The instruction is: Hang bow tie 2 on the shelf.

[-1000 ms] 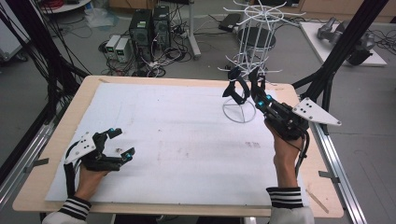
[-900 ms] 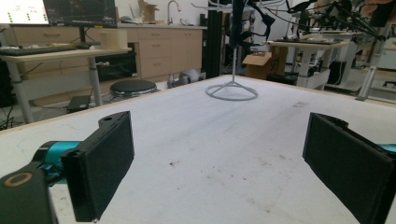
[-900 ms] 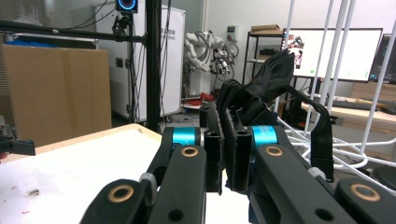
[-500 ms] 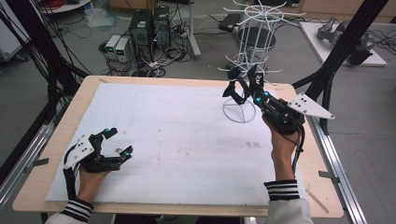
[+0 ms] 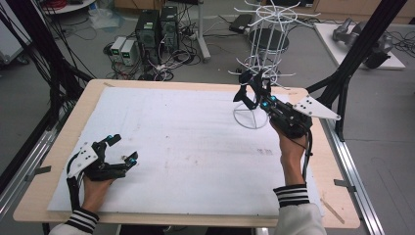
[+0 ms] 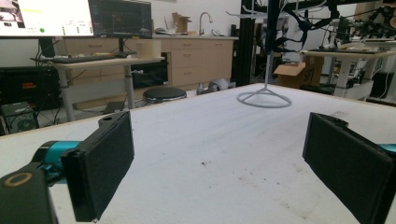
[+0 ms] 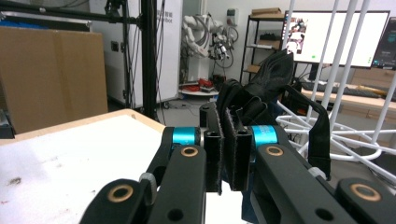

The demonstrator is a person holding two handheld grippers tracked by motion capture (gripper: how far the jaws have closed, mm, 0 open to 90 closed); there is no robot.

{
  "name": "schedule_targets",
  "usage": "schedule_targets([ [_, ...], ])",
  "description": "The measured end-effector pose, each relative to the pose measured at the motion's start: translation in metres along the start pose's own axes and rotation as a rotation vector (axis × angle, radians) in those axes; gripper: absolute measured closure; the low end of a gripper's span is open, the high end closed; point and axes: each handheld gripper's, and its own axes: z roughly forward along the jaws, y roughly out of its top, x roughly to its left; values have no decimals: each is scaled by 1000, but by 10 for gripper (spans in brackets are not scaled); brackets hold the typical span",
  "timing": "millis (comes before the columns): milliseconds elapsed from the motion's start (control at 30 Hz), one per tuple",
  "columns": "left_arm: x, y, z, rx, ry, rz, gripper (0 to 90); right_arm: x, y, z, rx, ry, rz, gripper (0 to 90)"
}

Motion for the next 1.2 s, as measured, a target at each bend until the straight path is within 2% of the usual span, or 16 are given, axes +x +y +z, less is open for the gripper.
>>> schedule_targets([
  [233,1,-3,-1,3,0,-12,94,-1,-5,6,27,12,22,875],
  [800,1,-8,-2,7,-2,-35,94,-6,-28,7,73,27,105,872],
  [1033,2,-9,-3,1,4,-30,94,-8,-36,6,88,28,118,870],
  [1200,2,-9,-3,-3,5,-30,94,-11,-41,4,98,32,146,870],
])
